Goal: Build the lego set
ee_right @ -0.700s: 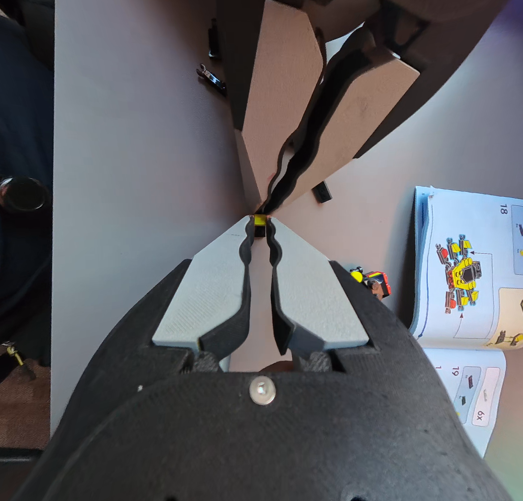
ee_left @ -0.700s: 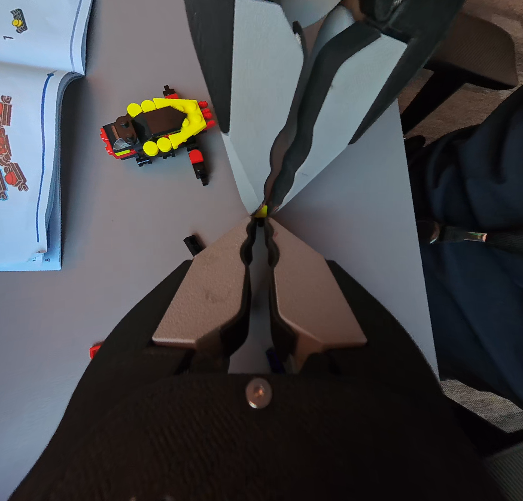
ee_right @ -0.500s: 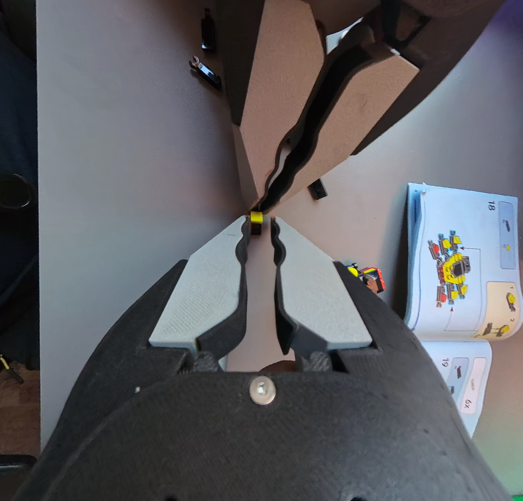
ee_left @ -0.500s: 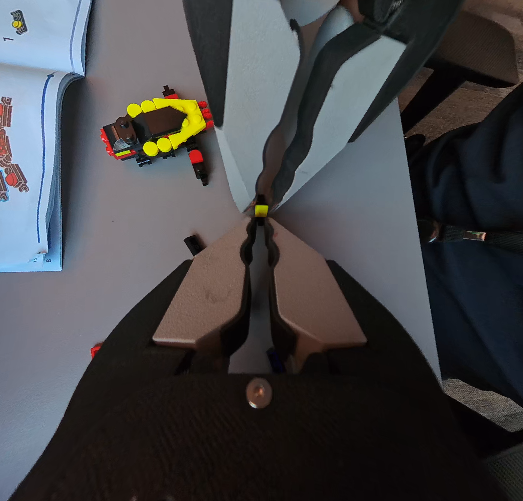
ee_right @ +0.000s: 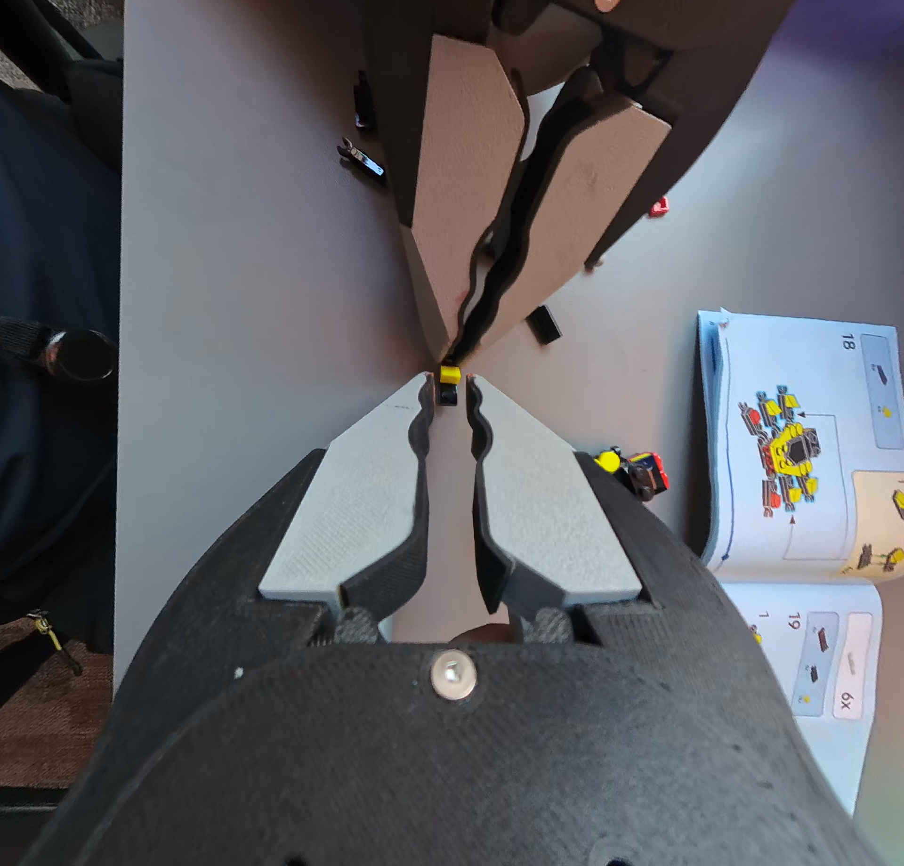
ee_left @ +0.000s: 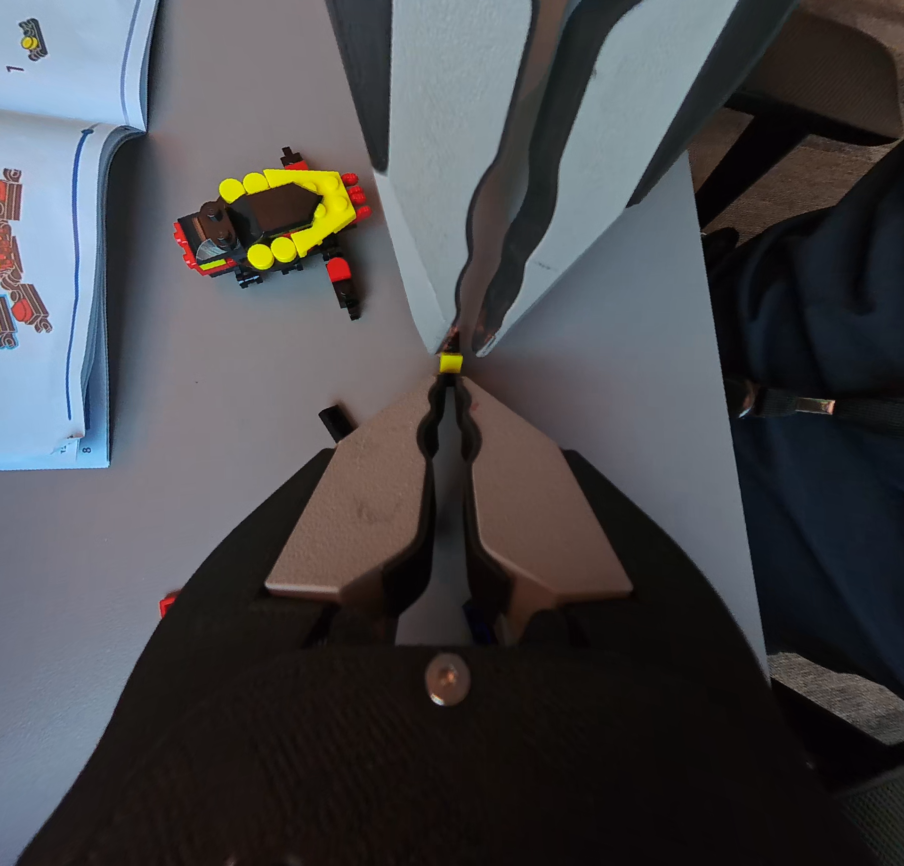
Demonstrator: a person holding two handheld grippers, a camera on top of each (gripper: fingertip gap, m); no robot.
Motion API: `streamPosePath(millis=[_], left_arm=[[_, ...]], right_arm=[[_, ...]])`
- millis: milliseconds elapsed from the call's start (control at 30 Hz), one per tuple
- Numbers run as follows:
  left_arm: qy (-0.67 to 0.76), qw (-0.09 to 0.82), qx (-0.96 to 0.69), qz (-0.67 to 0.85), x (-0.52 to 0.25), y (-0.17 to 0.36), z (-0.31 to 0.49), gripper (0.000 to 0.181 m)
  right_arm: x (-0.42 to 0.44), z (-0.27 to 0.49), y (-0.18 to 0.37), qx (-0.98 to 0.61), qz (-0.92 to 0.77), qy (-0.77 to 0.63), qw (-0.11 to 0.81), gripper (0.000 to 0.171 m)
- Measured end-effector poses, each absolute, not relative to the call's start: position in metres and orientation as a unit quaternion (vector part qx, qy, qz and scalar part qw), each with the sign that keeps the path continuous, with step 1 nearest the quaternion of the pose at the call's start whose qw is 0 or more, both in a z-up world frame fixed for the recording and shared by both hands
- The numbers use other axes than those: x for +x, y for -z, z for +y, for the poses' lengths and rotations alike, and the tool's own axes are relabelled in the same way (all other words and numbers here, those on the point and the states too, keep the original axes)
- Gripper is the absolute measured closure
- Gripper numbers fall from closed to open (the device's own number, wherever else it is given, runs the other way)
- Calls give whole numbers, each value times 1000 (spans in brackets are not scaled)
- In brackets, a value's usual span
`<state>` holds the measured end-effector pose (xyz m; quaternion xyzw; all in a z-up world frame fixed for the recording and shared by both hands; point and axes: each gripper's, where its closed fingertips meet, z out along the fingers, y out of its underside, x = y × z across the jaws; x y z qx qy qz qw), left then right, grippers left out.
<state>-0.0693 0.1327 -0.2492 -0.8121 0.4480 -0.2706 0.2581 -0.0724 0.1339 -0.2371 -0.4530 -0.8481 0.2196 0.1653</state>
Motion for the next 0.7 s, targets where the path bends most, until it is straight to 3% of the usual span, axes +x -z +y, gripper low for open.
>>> streamPosePath(millis=[700], left_arm=[[251,262,-812,457,-69,250,133,181]], right_arm=[[-72,134,245,-448,-869,-164,134,168]])
